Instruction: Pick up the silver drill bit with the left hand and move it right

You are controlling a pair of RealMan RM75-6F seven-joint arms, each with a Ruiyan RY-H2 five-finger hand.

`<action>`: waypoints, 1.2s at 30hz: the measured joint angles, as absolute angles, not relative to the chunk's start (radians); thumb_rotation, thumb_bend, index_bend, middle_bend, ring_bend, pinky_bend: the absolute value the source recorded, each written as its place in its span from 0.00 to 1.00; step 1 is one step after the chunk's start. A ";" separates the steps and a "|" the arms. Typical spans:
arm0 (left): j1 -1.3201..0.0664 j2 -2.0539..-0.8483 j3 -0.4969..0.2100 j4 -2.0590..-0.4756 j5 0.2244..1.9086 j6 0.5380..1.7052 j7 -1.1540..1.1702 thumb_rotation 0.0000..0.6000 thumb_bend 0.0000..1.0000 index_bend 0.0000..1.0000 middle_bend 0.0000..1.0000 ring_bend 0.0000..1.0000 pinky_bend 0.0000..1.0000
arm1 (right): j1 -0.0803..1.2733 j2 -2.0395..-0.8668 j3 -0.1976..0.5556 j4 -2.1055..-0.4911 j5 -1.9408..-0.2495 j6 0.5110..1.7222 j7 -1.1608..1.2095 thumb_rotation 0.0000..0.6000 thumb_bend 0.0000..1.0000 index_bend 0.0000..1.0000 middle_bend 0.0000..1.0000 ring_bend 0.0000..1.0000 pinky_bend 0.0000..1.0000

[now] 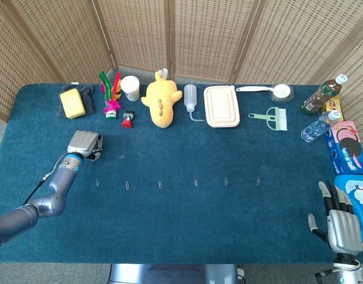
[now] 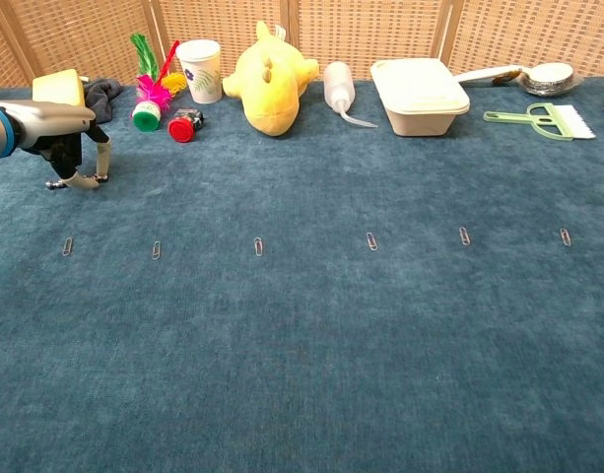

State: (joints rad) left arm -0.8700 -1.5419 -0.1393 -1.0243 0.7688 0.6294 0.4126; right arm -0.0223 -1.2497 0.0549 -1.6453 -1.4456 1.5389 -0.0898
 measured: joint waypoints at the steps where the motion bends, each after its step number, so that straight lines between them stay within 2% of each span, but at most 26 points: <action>1: -0.871 -1.542 -0.138 -1.024 0.765 0.630 0.416 0.99 0.62 0.48 1.00 0.98 0.90 | -0.023 -1.249 0.055 -1.646 -1.446 1.541 -0.089 1.00 0.44 0.00 0.03 0.00 0.11; 27: -0.914 -1.484 -0.072 -1.106 0.623 0.624 0.514 1.00 0.69 0.55 1.00 0.98 0.90 | -0.058 -1.248 0.048 -1.637 -1.467 1.584 -0.057 1.00 0.44 0.00 0.03 0.00 0.11; 36: -0.910 -1.437 -0.091 -1.178 0.672 0.672 0.475 1.00 0.71 0.57 1.00 0.99 0.90 | -0.056 -1.251 0.049 -1.637 -1.481 1.587 -0.053 1.00 0.44 0.00 0.03 0.00 0.11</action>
